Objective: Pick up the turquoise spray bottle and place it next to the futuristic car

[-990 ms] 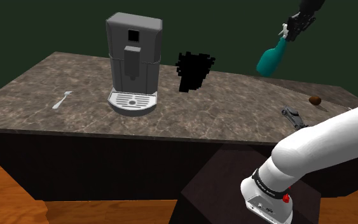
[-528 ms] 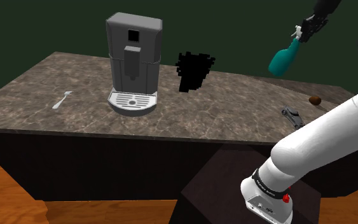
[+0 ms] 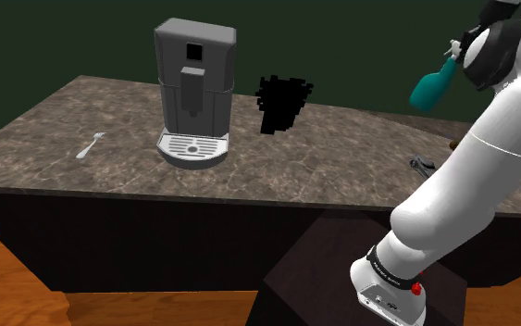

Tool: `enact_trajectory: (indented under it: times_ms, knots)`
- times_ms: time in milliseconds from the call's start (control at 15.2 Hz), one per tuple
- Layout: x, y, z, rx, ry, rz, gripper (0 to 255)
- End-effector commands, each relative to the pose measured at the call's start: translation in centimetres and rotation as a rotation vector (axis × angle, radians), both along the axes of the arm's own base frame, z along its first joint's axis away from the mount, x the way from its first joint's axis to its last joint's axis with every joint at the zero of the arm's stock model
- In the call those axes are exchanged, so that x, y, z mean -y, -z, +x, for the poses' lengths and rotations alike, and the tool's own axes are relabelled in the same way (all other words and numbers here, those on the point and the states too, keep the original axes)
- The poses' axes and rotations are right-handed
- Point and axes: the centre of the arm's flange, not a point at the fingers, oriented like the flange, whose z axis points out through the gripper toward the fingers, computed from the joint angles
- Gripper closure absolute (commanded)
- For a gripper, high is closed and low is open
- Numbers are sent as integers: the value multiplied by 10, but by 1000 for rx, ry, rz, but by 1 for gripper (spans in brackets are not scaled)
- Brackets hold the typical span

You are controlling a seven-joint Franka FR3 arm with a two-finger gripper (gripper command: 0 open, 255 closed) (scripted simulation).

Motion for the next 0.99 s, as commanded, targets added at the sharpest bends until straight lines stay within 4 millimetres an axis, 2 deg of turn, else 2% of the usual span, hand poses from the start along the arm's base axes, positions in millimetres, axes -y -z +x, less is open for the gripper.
enact_trajectory:
  times_ms: [0, 132, 198, 924]
  knots:
    - [23, 1, -16, 1, -6, -2, 255]
    - [46, 1, -29, 1, -6, -2, 255]
    - [50, 1, -32, 1, -6, -2, 255]
    - [51, 59, -32, 1, -6, -2, 255]
